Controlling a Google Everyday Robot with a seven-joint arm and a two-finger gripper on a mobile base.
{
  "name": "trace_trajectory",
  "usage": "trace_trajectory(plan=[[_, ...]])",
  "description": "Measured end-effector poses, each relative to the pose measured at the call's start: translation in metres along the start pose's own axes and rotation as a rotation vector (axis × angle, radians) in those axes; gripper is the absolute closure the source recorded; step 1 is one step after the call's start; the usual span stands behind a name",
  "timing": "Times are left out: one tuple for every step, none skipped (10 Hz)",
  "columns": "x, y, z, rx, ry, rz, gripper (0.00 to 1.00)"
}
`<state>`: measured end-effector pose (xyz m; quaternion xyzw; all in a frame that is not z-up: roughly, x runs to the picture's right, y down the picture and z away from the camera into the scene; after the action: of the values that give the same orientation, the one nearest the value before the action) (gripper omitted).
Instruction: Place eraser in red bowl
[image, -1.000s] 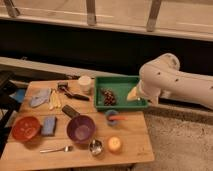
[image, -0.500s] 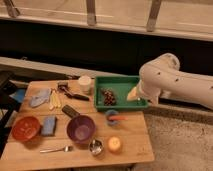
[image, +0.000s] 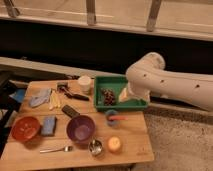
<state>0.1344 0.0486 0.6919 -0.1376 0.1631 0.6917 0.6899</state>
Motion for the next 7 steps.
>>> trace_trajectory(plan=[[-0.005,0.034,0.0,-0.01,-0.008,-0.063,0.2],[-0.006,0.059,0.0,-0.02,-0.013,-0.109,0.2],[-0.007,0.085,-0.002,-0.034,-0.017,-0.159,0.2],[-0.005,0.113,-0.007,-0.065,-0.028,-0.219,0.2],[-0.004,0.117,-0.008,-0.07,-0.03,-0.231,0.2],[-0.004,0.113,-0.007,-0.066,-0.029,-0.225,0.2],[-0.004,0.116,-0.007,-0.068,-0.03,-0.229,0.2]])
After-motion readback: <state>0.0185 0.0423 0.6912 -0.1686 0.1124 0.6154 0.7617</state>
